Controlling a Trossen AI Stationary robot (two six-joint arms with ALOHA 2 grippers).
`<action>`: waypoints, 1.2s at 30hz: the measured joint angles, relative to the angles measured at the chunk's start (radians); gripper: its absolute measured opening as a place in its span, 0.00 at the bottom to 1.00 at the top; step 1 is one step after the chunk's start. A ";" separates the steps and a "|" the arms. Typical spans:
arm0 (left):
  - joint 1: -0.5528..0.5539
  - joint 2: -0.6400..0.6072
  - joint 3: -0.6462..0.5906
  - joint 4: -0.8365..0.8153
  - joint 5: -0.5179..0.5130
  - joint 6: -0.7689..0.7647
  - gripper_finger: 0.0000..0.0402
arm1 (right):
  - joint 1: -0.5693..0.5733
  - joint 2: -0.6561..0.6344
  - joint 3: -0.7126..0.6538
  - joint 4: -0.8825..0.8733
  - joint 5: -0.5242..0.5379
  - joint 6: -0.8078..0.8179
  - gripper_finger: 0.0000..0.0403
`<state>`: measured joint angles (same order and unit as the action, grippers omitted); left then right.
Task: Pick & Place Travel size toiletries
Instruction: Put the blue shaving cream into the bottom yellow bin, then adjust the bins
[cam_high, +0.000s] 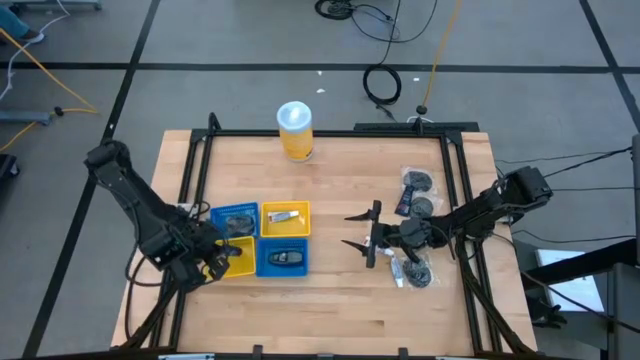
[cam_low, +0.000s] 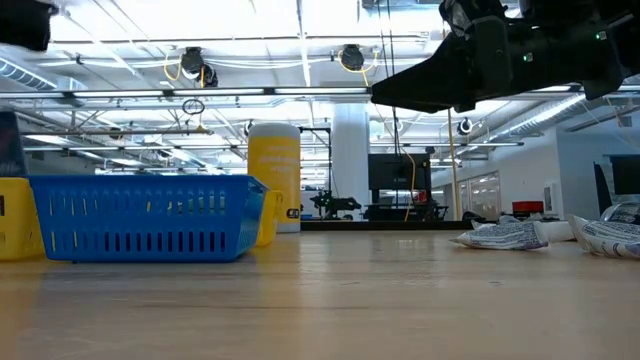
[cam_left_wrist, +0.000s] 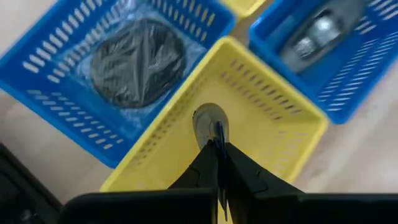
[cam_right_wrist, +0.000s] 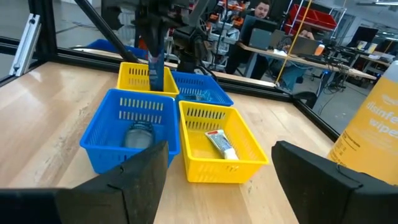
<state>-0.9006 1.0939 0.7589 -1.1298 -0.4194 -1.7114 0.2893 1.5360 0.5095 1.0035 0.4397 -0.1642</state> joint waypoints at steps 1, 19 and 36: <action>-0.003 0.000 -0.020 0.021 0.000 -0.005 0.02 | 0.000 0.000 0.000 0.000 0.000 0.000 0.69; 0.001 -0.021 -0.121 0.156 0.114 0.052 0.30 | 0.000 0.000 0.000 0.002 0.003 0.008 0.69; 0.432 -0.110 -0.113 0.199 0.299 0.524 0.30 | -0.001 0.000 0.000 0.002 0.003 0.018 0.69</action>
<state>-0.4681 0.9834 0.6460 -0.9308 -0.1200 -1.1874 0.2882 1.5360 0.5098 1.0054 0.4431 -0.1463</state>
